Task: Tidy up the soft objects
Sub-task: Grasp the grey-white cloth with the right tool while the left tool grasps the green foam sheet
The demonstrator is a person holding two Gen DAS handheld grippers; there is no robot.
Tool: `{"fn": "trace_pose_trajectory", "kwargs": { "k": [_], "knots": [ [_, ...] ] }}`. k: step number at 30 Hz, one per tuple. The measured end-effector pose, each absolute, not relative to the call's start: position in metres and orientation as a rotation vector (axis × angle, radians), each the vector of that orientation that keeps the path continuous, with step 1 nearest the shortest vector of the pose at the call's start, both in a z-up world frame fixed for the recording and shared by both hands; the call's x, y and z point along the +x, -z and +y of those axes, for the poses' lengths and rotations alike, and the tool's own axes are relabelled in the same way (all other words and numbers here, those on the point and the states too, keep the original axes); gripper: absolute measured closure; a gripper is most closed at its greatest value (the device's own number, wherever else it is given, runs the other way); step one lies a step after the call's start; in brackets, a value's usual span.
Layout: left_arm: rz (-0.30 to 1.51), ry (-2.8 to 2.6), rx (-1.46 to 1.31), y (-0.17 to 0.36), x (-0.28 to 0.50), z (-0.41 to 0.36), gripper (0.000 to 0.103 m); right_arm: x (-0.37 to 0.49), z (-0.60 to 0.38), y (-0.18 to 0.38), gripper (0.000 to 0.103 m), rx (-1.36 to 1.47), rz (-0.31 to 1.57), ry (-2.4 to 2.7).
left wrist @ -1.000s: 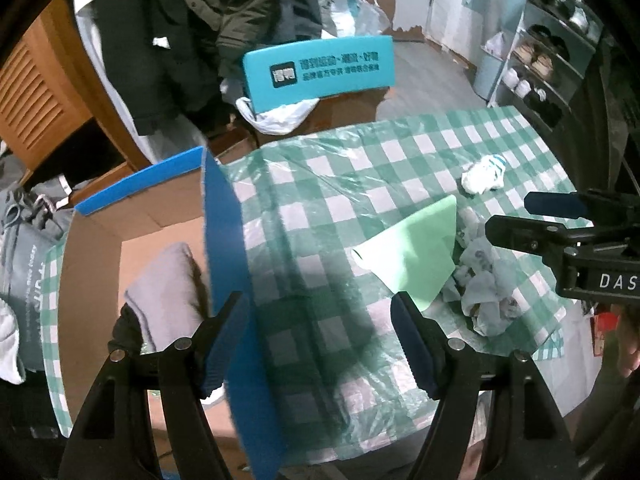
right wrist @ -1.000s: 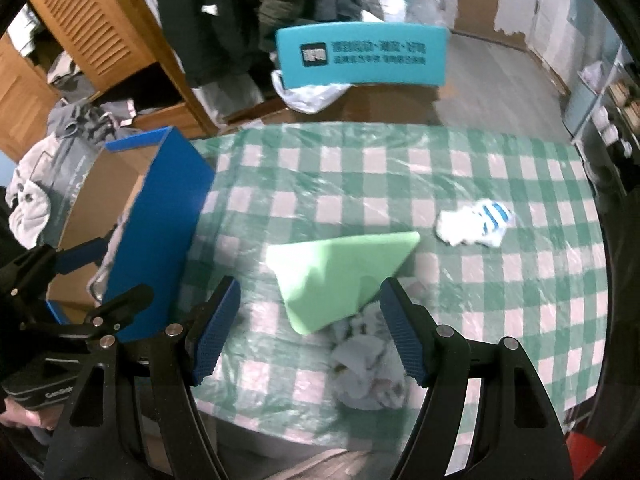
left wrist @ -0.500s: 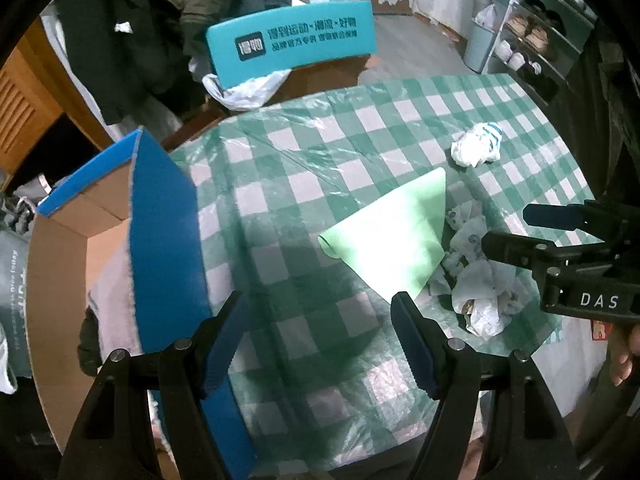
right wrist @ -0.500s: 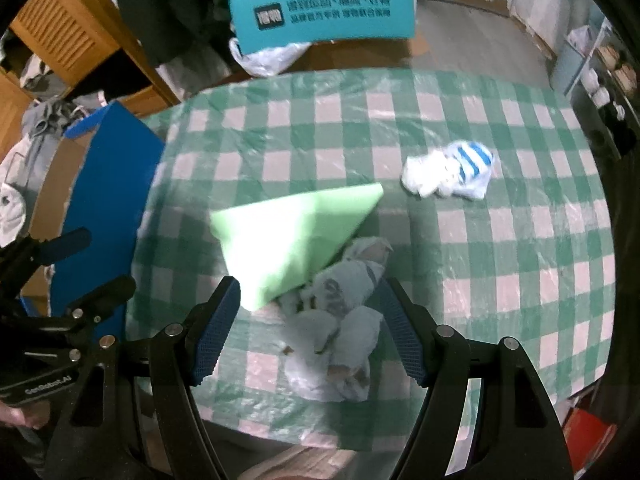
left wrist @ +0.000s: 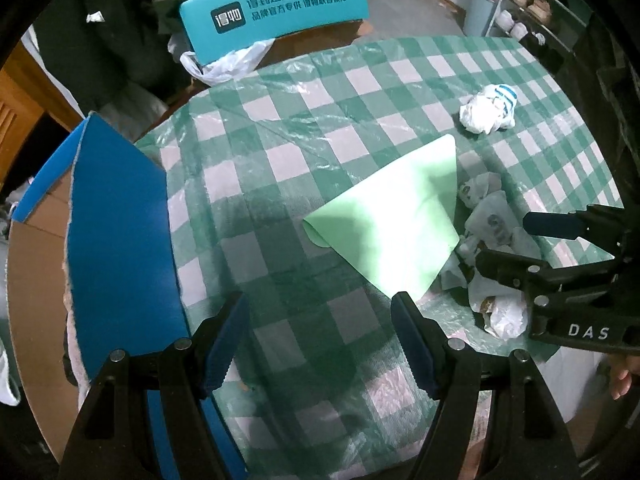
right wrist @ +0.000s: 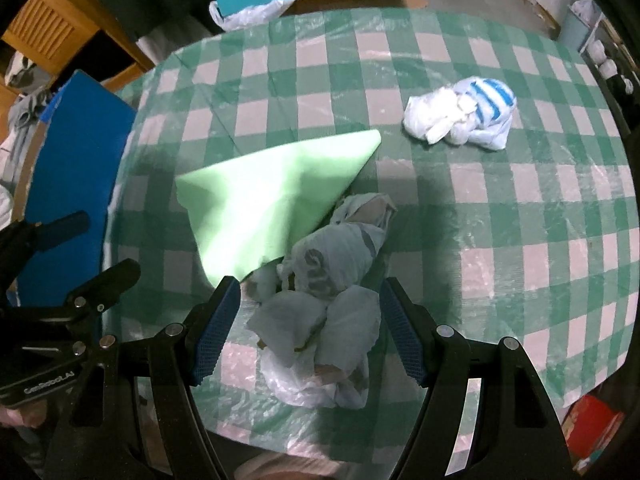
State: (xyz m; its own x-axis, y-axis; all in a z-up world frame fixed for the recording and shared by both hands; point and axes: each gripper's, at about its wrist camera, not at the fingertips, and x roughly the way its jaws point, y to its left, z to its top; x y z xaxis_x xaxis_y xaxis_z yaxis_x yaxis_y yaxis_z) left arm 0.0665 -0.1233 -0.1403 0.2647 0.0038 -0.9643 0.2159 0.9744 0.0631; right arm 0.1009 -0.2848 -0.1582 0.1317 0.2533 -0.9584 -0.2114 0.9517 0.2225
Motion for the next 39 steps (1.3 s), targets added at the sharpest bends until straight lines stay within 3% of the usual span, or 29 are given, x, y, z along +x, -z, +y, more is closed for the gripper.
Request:
{"fn": "trace_pose_trajectory", "kwargs": {
  "k": [9, 12, 13, 20, 39],
  "knots": [
    [1.334, 0.141, 0.174, 0.156, 0.078, -0.126, 0.028, 0.103, -0.291, 0.176, 0.031, 0.043, 1.416, -0.315],
    [1.352, 0.148, 0.174, 0.163, 0.083, -0.131, 0.028, 0.105, -0.293, 0.18, 0.051, 0.048, 1.423, -0.321],
    [1.355, 0.148, 0.175, 0.165, 0.084, -0.132, 0.028, 0.106, -0.293, 0.181, 0.061, 0.053, 1.424, -0.326],
    [1.362, 0.167, 0.132, 0.168, 0.096, -0.141, 0.023, 0.112, -0.312, 0.169, 0.065, 0.045, 1.364, -0.284],
    [1.395, 0.244, 0.159, 0.191, 0.128, -0.197, 0.021, 0.125, -0.369, 0.159, 0.065, 0.161, 1.332, -0.24]
  ]
}}
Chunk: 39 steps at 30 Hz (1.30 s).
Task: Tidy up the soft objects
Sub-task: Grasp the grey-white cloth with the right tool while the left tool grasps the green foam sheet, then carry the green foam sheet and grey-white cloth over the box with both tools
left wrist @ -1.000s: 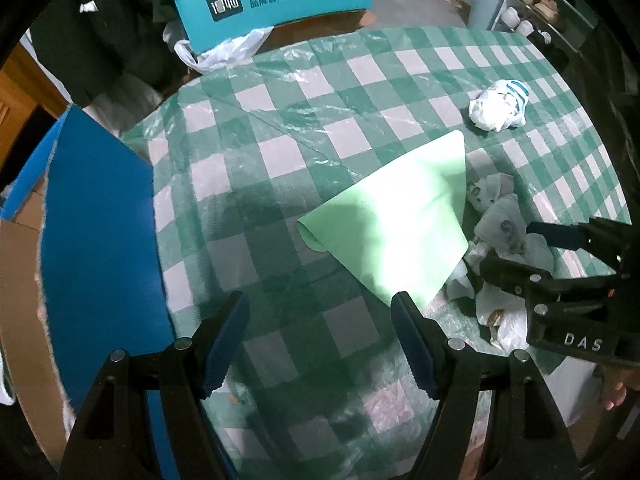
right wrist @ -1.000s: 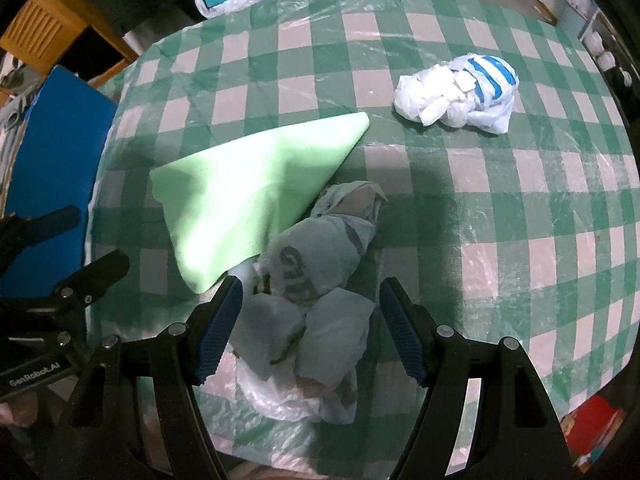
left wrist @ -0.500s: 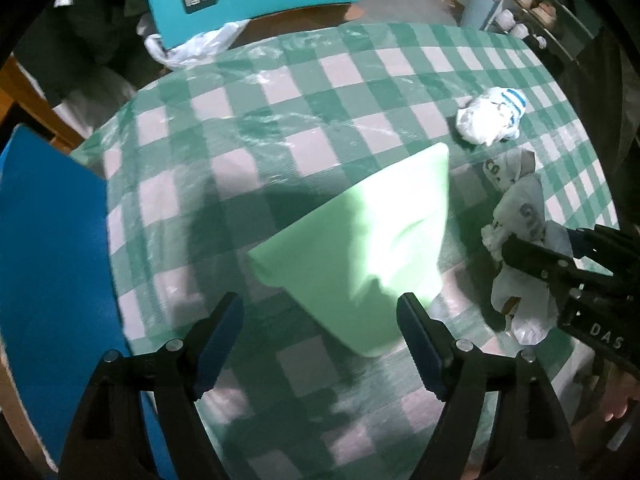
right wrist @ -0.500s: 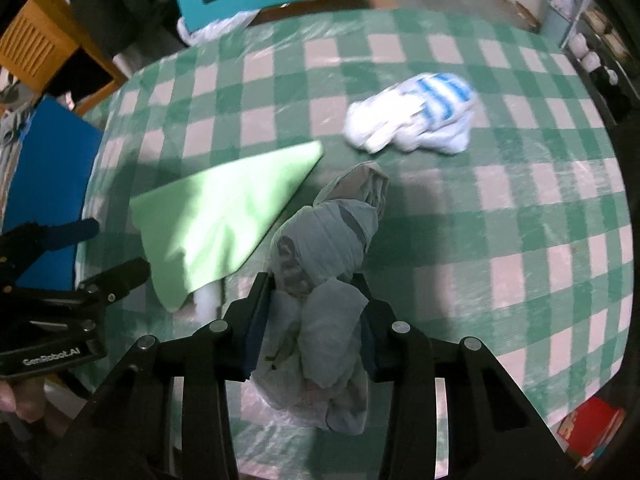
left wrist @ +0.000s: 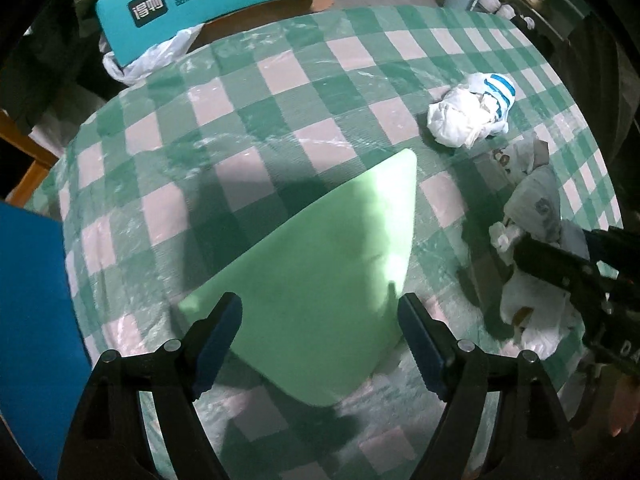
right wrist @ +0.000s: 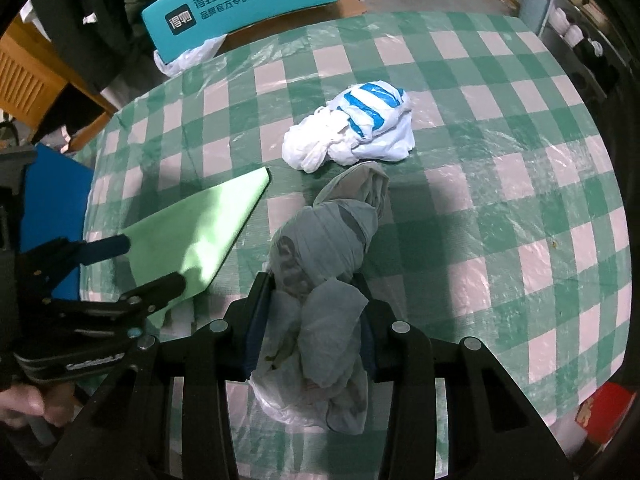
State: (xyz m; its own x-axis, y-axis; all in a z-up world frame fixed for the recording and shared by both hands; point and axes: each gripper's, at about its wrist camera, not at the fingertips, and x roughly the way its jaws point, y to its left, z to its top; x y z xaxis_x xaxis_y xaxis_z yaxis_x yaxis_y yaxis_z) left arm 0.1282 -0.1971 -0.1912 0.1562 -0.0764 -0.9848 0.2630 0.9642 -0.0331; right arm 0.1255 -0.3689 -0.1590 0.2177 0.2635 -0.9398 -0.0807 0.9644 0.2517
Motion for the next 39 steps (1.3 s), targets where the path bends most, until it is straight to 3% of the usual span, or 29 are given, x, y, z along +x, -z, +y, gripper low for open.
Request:
{"fn": "trace_pose_trajectory", "kwargs": {
  "k": [7, 9, 17, 19, 22, 24, 26, 30, 39],
  "knots": [
    [1.41, 0.246, 0.195, 0.205, 0.135, -0.209, 0.021, 0.128, -0.369, 0.163, 0.065, 0.183, 1.336, -0.241],
    [1.396, 0.243, 0.21, 0.206, 0.134, -0.21, 0.017, 0.128, -0.37, 0.163, 0.065, 0.188, 1.337, -0.244],
    [1.321, 0.23, 0.254, 0.209, 0.139, -0.211, 0.019, 0.127, -0.373, 0.163, 0.065, 0.203, 1.336, -0.254],
    [1.299, 0.231, 0.253, 0.207, 0.139, -0.211, 0.027, 0.126, -0.374, 0.163, 0.065, 0.205, 1.338, -0.251],
    [1.287, 0.252, 0.266, 0.203, 0.141, -0.212, 0.049, 0.127, -0.374, 0.165, 0.065, 0.209, 1.342, -0.248],
    [1.287, 0.265, 0.274, 0.201, 0.141, -0.214, 0.079, 0.127, -0.374, 0.165, 0.065, 0.21, 1.345, -0.249],
    [1.294, 0.274, 0.269, 0.2, 0.139, -0.215, 0.092, 0.126, -0.373, 0.165, 0.065, 0.21, 1.346, -0.25],
    [1.294, 0.282, 0.255, 0.198, 0.139, -0.21, 0.1, 0.128, -0.37, 0.165, 0.065, 0.203, 1.344, -0.255],
    [1.263, 0.261, 0.169, 0.174, 0.14, -0.193, 0.1, 0.129, -0.361, 0.152, 0.065, 0.177, 1.31, -0.283]
  ]
}}
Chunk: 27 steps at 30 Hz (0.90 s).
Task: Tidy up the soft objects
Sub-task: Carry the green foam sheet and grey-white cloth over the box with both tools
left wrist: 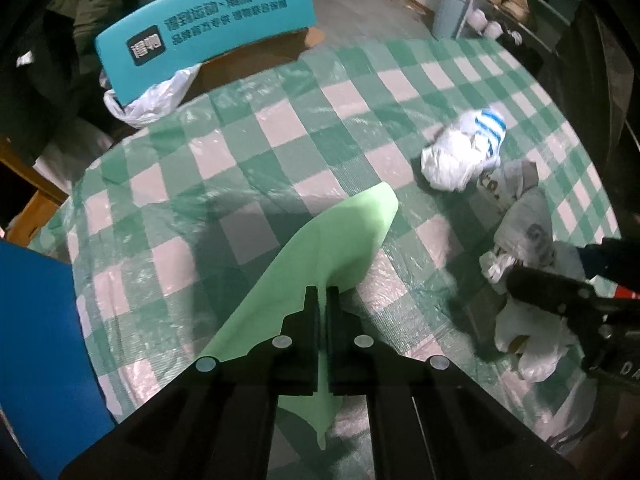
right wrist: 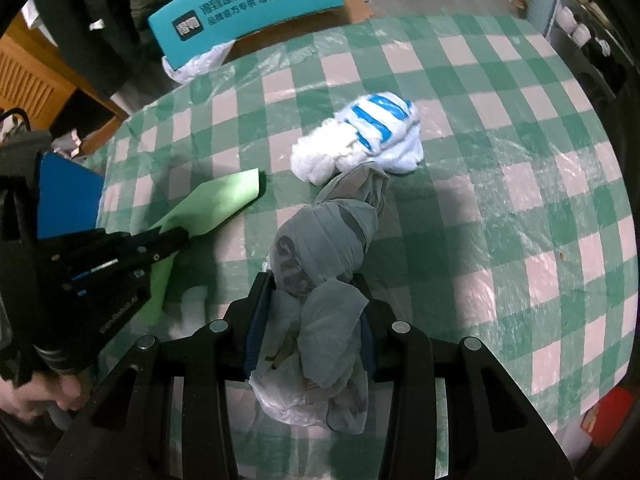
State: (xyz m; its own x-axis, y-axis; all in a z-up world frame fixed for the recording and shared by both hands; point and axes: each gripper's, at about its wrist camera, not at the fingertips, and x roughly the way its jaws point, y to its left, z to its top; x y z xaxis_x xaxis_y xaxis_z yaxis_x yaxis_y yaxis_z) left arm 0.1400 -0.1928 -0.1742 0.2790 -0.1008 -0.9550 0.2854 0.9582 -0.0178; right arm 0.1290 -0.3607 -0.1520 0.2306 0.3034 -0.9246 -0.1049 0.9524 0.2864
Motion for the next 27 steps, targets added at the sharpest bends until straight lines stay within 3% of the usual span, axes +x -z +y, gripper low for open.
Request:
{"fn": "trace_pose_trajectory", "kwargs": {
  "k": [27],
  "knots": [
    [1.2, 0.185, 0.099, 0.115, 0.098, -0.138, 0.1, 0.113, -0.309, 0.088, 0.065, 0.032, 1.171, -0.351]
  ]
}}
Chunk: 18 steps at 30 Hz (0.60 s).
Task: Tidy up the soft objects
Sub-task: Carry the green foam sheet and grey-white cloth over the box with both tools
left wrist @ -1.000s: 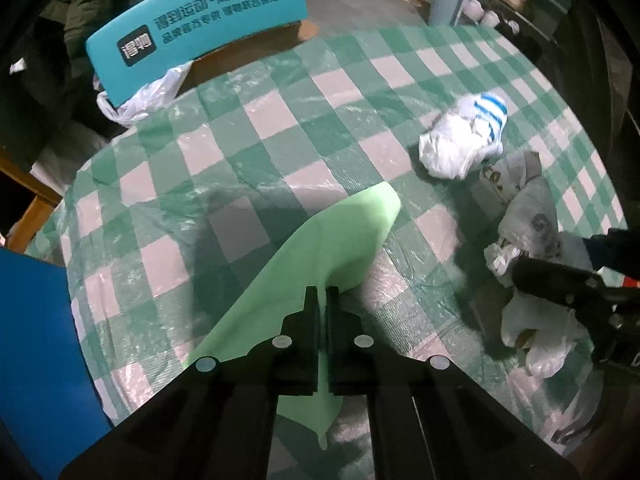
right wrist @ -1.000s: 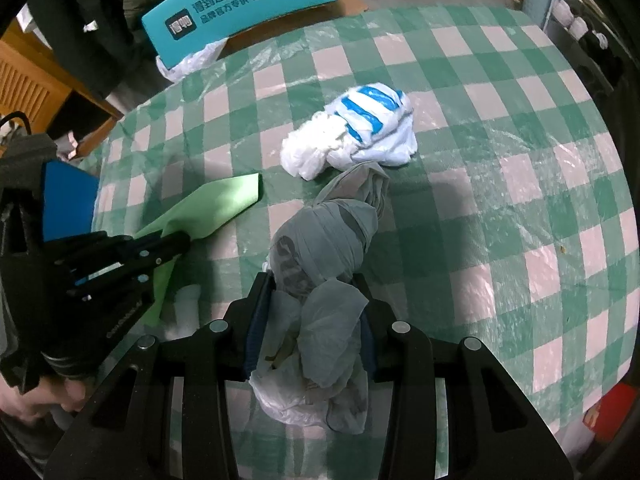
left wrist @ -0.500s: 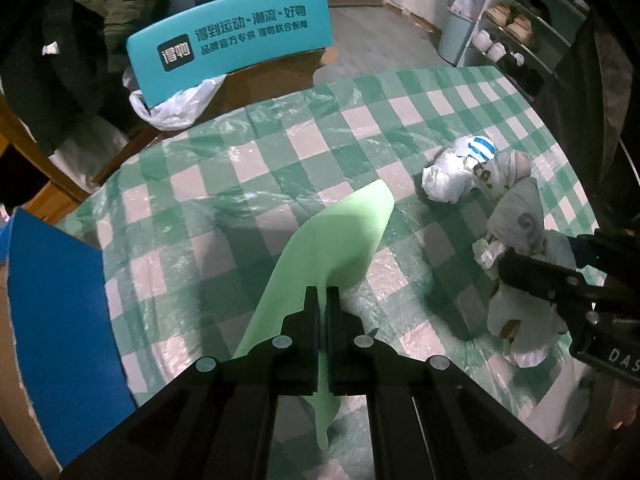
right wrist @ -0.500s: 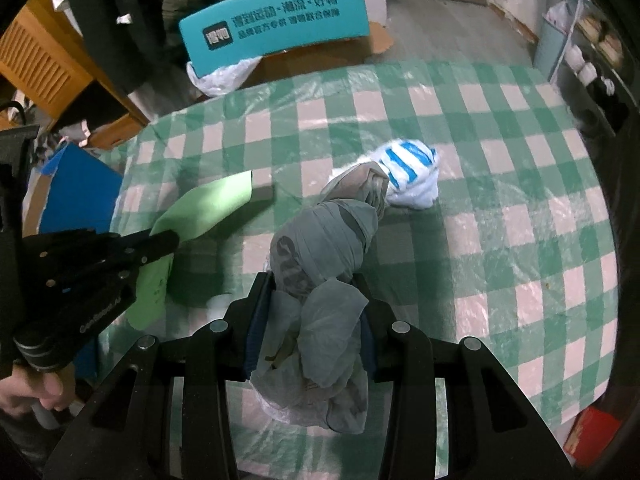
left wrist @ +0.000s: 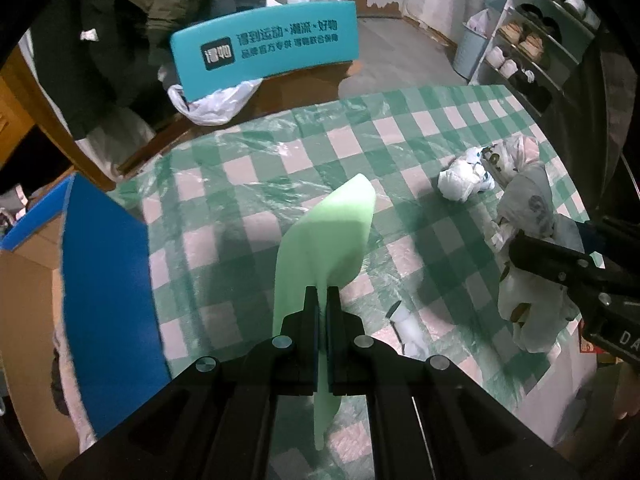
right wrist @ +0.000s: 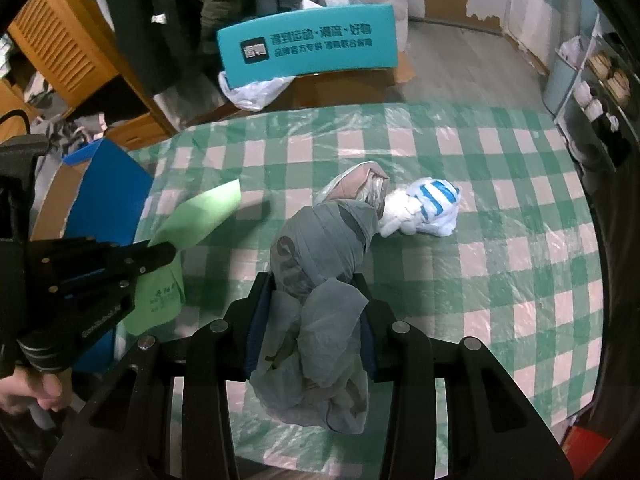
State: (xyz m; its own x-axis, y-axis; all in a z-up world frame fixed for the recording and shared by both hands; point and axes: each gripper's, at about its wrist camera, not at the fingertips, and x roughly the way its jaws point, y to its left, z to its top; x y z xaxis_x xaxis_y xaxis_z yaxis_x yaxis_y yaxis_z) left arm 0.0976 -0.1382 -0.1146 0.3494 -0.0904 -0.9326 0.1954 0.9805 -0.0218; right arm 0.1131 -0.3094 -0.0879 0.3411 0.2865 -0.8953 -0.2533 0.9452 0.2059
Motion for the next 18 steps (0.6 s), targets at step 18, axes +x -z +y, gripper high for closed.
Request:
{"fn": "trace_pose_trajectory", "kwargs": {
  "k": [18],
  "knots": [
    [1.099, 0.152, 0.108, 0.063, 0.062, -0.104, 0.1, 0.099, -0.266, 0.054, 0.065, -0.029, 1.111, -0.422]
  ]
}}
